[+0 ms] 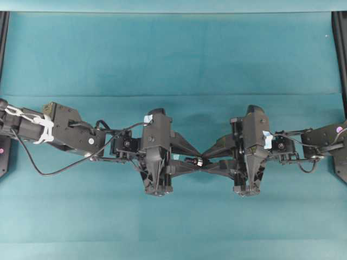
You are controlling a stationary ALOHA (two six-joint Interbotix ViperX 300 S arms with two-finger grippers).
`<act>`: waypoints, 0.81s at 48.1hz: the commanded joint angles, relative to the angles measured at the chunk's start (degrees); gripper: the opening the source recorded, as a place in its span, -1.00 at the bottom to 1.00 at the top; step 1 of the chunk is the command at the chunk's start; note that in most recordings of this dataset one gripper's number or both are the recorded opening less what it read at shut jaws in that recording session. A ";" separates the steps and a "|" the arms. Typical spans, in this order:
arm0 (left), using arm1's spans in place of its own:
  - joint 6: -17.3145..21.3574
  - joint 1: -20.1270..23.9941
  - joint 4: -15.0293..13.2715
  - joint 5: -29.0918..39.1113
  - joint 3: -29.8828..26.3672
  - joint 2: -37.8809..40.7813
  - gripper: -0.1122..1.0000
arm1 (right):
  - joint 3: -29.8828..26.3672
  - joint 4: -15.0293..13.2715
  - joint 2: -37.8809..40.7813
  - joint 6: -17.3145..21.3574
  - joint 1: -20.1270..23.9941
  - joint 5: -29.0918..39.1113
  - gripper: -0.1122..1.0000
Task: Insert the washer onto the shaft with both hands.
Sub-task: 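Push the washer down over the shaft onto the hex collar, then open left gripper and withdraw it, right gripper holding the shaft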
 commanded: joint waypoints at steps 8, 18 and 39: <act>-0.09 0.97 0.09 1.93 -1.32 -2.02 -0.12 | -0.70 0.09 -0.44 0.44 -0.26 -0.97 -0.80; -0.09 1.58 0.09 3.96 -1.41 -4.13 -0.12 | -0.97 0.09 -0.26 0.44 -0.26 -0.97 -0.80; -0.26 1.05 0.09 4.13 -1.67 -4.39 0.76 | -0.79 0.09 -0.18 0.44 -0.44 -1.67 -0.80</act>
